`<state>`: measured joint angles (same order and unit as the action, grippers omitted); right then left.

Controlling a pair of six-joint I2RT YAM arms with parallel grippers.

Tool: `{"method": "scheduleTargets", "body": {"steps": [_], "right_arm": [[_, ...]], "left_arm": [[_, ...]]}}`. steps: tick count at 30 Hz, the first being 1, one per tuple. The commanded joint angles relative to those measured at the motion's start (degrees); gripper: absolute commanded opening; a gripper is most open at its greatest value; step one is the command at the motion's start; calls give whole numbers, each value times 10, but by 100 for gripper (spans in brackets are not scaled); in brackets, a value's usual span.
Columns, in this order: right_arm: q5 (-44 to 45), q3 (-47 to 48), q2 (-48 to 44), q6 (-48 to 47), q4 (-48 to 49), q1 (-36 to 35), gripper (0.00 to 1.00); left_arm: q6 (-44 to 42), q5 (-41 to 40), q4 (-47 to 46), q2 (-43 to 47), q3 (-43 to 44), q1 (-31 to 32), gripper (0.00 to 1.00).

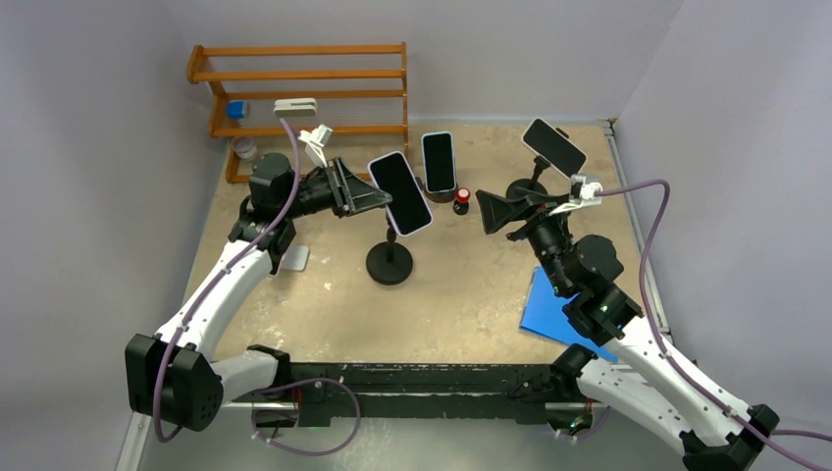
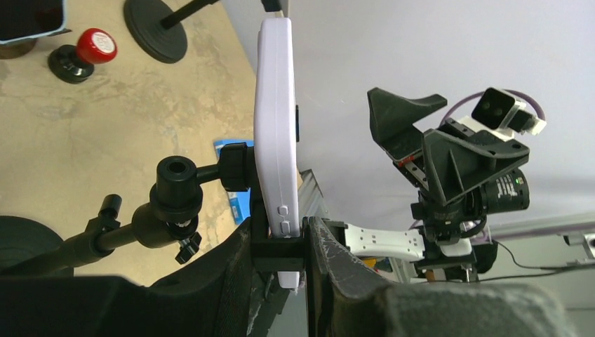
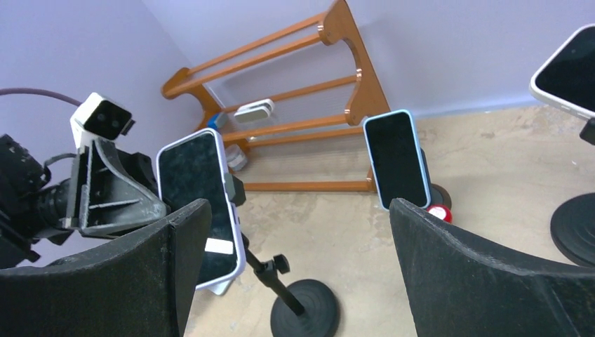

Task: Remove the phone from the phone stand
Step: Pick up the phone stand with the phone at the center of the board, then place the phone stand with the phone at the center of the board.

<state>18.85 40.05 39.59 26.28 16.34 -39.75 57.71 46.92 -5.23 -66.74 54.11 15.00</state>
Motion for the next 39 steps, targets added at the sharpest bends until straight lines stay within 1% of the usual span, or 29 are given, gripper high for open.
{"method": "scheduleTargets", "body": {"steps": [1, 5, 9, 17, 23, 25, 27, 30, 33, 39], "right_arm": [[-29, 32, -8, -2, 23, -3, 99], [-69, 27, -13, -3, 37, -3, 99], [-101, 34, -8, -31, 30, -3, 99], [-130, 58, 23, -46, 17, -4, 99], [-122, 109, 76, -37, -44, -4, 99], [-101, 135, 98, -39, -74, -3, 99], [-65, 154, 123, -54, -100, -4, 99], [-58, 188, 154, -49, -151, -4, 99], [-64, 208, 167, -48, -180, -4, 99], [-72, 235, 177, -59, -207, -4, 99]], "left_arm": [[17, 56, -142, 39, 10, 1, 0], [27, 77, -161, 35, 3, 9, 0], [37, 90, -176, 34, -12, 17, 0], [50, 122, -189, 39, -33, 20, 0], [33, 126, -174, 41, -49, 20, 0], [20, 125, -162, 43, -51, 20, 0], [2, 119, -140, 47, -49, 20, 0], [-30, 102, -90, 57, -41, 20, 0], [-59, 82, -37, 65, -30, 20, 8], [-77, 66, 1, 77, -24, 20, 22]]}}
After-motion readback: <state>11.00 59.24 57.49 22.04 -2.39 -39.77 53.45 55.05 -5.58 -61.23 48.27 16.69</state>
